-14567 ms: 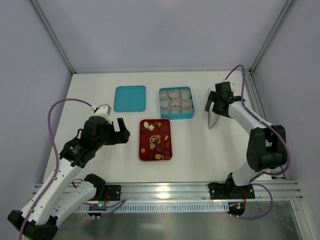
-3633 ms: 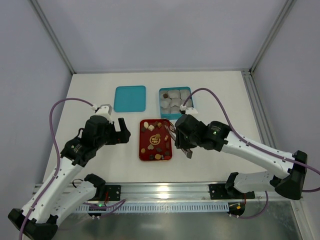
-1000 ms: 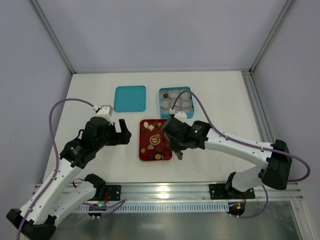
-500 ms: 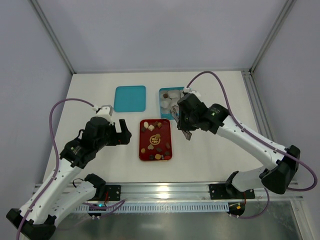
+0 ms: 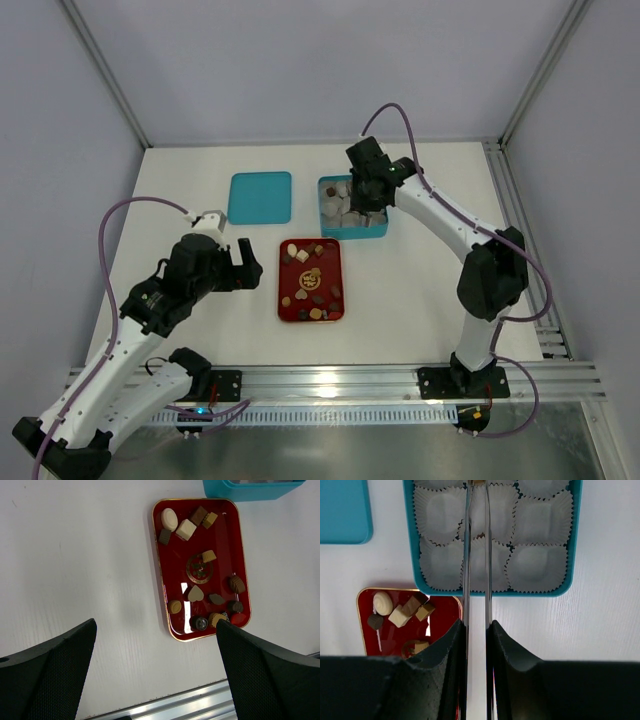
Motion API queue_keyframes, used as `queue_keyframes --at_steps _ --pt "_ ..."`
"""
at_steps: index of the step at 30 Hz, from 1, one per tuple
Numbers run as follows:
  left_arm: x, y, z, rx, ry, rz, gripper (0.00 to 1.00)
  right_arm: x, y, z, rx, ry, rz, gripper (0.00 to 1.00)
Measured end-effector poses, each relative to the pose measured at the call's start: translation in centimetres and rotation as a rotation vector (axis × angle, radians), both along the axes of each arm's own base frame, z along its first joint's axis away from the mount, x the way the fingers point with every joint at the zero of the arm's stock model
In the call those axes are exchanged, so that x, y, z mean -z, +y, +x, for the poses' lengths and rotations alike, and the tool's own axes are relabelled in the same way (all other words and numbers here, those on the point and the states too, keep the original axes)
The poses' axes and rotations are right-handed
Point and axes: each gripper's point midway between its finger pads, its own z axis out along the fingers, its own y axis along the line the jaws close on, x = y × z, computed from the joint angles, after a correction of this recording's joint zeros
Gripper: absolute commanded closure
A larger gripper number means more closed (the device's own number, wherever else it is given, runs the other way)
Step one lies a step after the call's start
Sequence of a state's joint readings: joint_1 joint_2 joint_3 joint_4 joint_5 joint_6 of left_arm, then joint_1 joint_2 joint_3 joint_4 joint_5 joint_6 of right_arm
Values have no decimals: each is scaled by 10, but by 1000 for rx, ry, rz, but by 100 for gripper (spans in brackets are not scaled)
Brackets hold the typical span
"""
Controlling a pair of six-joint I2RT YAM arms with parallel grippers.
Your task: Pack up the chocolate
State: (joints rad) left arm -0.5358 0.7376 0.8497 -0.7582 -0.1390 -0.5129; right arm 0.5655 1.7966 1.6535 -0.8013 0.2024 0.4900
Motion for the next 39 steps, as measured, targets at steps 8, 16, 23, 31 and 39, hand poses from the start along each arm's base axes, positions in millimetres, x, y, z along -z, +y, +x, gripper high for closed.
queue_keyframes --at_steps 8,16,23,31,39 --pt "0 0 0 1 0 0 0 14 0 29 -8 7 -42 88" --pt "0 0 0 1 0 0 0 13 -3 33 -8 5 -49 88" --pt "0 0 0 1 0 0 0 18 -1 32 -17 19 -46 80" --pt "0 0 0 2 0 0 0 22 -1 32 -18 27 -49 73" --pt "0 0 0 1 0 0 0 23 -1 31 -21 29 -53 63"
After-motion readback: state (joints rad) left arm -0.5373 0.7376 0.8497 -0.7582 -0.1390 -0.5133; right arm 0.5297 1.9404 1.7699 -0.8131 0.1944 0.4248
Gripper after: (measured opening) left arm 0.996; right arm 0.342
